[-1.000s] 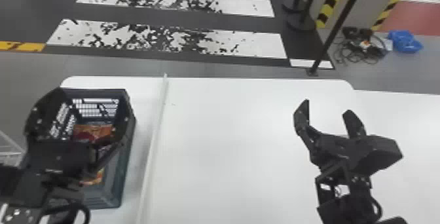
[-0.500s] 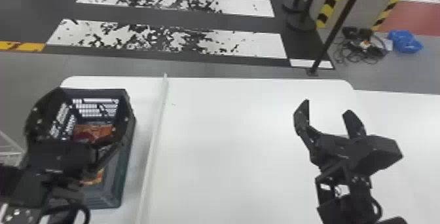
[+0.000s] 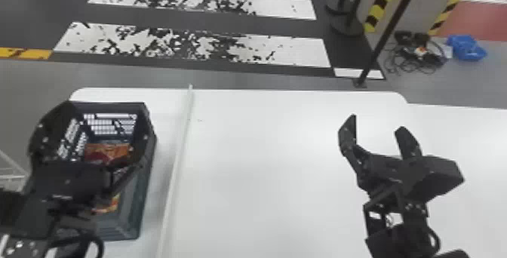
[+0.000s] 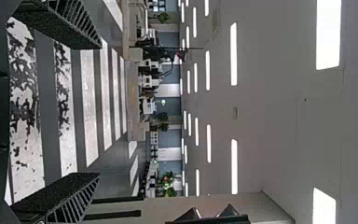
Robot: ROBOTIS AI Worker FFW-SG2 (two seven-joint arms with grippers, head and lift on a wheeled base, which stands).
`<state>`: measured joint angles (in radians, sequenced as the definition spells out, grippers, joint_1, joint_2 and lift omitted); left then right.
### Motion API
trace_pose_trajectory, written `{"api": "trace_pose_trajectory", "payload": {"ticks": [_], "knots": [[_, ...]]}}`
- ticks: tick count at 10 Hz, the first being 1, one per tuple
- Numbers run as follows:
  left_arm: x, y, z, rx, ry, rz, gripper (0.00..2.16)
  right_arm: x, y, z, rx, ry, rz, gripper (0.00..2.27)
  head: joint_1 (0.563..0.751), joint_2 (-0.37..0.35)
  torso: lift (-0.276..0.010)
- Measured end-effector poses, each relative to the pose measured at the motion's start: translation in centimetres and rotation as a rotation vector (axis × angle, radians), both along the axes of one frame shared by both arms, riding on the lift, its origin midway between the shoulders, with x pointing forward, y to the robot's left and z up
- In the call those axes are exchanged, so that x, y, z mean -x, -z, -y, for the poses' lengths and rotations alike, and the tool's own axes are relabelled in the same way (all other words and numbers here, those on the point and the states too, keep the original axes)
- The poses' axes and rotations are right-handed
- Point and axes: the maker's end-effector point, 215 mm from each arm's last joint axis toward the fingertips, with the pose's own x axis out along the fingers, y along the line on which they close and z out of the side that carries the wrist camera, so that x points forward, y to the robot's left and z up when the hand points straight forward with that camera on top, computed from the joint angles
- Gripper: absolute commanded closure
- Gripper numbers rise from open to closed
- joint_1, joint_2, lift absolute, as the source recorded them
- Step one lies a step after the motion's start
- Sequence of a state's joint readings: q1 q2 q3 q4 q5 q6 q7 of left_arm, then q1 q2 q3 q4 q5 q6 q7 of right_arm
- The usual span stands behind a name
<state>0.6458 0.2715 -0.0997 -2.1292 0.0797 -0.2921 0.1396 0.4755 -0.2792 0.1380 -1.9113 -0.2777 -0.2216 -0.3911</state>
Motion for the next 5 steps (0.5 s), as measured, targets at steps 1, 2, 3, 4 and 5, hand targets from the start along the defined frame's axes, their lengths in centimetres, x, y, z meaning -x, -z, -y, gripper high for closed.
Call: {"api": "trace_pose_trajectory", "payload": {"ticks": [1,2,3,4,5], "knots": [[0.0,0.0,0.0,0.0,0.0,0.0,0.0,0.0,0.0,0.0,0.0,0.0,0.0,0.0,0.695,-0.096,-0.029],[0.0,0.0,0.0,0.0,0.0,0.0,0.0,0.0,0.0,0.0,0.0,0.0,0.0,0.0,0.695,-0.096,-0.029],[0.0,0.0,0.0,0.0,0.0,0.0,0.0,0.0,0.0,0.0,0.0,0.0,0.0,0.0,0.695,-0.096,-0.029],[0.0,0.0,0.0,0.0,0.0,0.0,0.0,0.0,0.0,0.0,0.0,0.0,0.0,0.0,0.695,-0.096,-0.029],[0.0,0.0,0.0,0.0,0.0,0.0,0.0,0.0,0.0,0.0,0.0,0.0,0.0,0.0,0.695,-0.096,-0.029]]}}
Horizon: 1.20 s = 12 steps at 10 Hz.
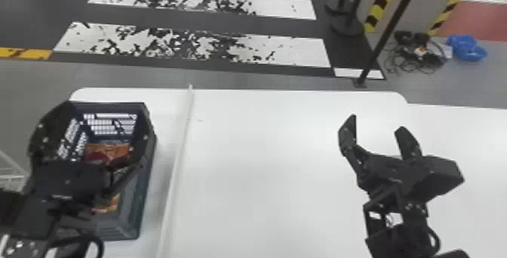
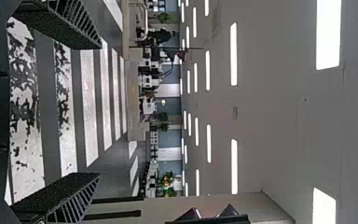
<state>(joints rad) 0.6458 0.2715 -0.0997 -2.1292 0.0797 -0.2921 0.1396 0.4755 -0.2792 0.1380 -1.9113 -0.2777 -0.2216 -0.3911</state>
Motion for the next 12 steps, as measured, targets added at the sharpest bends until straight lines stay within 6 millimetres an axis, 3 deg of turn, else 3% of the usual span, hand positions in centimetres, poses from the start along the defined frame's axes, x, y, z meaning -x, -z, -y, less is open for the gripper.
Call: {"api": "trace_pose_trajectory", "payload": {"ticks": [12], "knots": [[0.0,0.0,0.0,0.0,0.0,0.0,0.0,0.0,0.0,0.0,0.0,0.0,0.0,0.0,0.695,-0.096,-0.029]]}}
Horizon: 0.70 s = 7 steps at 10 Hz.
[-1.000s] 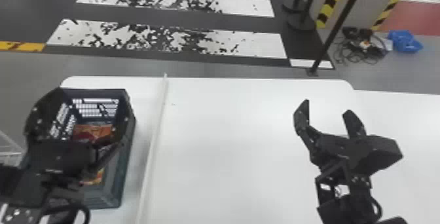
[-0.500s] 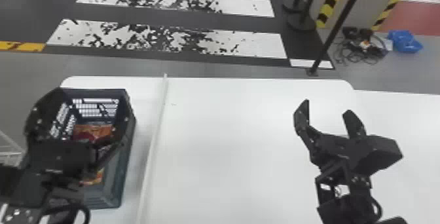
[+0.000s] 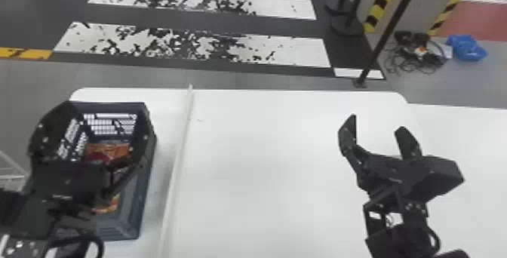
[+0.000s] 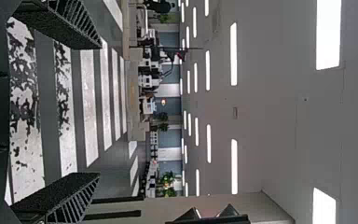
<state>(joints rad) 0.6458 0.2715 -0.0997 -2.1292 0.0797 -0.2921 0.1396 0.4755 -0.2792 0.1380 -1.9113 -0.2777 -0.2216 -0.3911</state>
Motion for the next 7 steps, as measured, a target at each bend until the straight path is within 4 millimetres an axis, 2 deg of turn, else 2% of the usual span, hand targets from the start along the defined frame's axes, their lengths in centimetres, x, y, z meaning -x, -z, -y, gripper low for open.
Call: {"api": "trace_pose_trajectory", "payload": {"ticks": [7], "knots": [[0.0,0.0,0.0,0.0,0.0,0.0,0.0,0.0,0.0,0.0,0.0,0.0,0.0,0.0,0.695,-0.096,-0.029]]}}
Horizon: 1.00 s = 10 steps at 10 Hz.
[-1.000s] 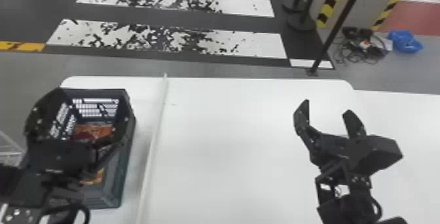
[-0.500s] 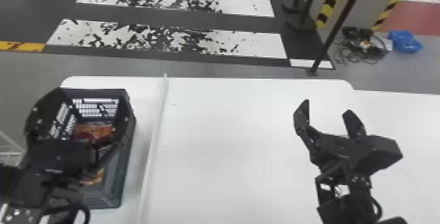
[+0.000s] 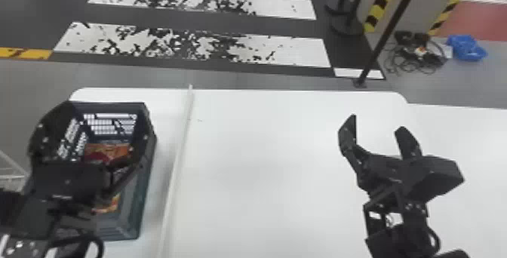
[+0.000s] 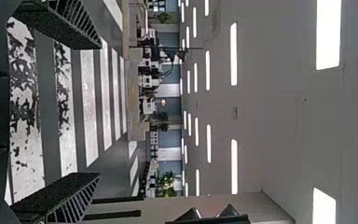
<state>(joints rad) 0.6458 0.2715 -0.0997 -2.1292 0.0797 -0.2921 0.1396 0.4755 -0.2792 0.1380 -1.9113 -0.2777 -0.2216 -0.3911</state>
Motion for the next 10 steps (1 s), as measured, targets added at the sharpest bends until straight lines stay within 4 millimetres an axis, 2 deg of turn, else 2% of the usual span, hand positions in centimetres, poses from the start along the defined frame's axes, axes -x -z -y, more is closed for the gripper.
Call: {"api": "trace_pose_trajectory", "payload": {"ticks": [10], "knots": [[0.0,0.0,0.0,0.0,0.0,0.0,0.0,0.0,0.0,0.0,0.0,0.0,0.0,0.0,0.695,-0.096,-0.029]]}}
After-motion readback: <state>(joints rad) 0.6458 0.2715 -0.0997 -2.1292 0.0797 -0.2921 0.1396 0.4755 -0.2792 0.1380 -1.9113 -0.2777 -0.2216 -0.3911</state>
